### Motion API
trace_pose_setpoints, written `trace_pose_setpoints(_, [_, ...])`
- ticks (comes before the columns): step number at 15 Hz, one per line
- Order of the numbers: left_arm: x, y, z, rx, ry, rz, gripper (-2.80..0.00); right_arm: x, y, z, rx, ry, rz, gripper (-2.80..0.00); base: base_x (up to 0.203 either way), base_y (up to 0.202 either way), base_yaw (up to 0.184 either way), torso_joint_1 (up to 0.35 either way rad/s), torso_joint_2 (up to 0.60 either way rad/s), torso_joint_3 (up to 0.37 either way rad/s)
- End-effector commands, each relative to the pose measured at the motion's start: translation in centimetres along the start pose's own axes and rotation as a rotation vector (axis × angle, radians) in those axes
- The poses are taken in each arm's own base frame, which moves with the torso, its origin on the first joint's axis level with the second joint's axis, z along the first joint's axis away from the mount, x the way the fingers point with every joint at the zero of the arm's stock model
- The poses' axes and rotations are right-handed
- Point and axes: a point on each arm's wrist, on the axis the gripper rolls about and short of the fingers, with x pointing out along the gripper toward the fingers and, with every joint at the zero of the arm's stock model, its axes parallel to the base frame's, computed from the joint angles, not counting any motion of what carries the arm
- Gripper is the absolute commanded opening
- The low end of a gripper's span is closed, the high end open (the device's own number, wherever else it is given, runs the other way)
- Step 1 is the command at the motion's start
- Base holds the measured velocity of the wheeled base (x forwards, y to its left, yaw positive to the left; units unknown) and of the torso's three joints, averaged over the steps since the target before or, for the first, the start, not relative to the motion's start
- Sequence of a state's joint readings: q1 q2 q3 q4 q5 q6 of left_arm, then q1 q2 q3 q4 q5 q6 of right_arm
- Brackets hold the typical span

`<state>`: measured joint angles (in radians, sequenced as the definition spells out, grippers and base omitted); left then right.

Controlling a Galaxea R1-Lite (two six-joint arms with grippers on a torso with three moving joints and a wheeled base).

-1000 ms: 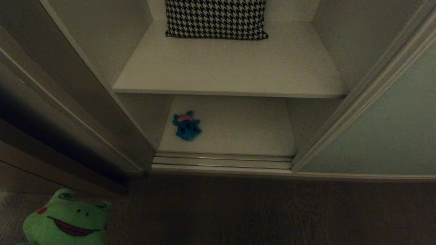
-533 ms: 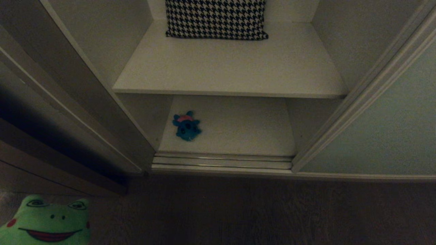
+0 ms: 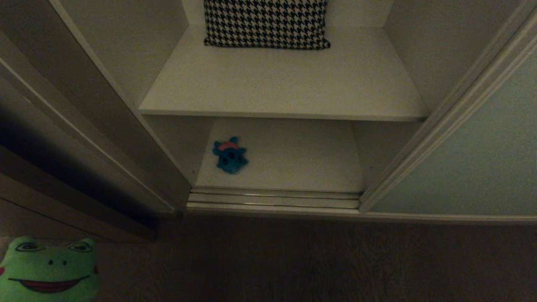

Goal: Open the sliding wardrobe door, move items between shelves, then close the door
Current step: Place the green doll on the lower shelf

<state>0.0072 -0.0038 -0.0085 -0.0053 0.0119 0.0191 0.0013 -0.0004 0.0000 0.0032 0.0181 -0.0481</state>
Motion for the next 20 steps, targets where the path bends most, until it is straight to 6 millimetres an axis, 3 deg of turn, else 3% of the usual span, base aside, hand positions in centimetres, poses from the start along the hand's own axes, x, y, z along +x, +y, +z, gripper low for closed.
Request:
trace_pose_setpoints(1, [0.07,0.0,-0.14,0.001,0.013,0.001,-2.8,-0.01,0.0,0.0,-0.001,-0.001,0.001,-2.8,0.0,0.0,0.0,0.0,0.0,0.0])
trace_pose_setpoints(8, [0.03,-0.03,-0.14,0.016,0.017,-0.013,-2.8,-0.01,0.0,0.0,-0.001,-0.001,0.001,-2.8,0.0,0.0,0.0,0.0,0.0,-0.01])
trace_pose_setpoints(20, [-0.07,-0.05,-0.22,0.016,0.045,-0.019,-2.8,-0.01,0.0,0.0,-0.001,-0.001,0.001,-2.8,0.0,0.0,0.0,0.002,0.0,-0.185])
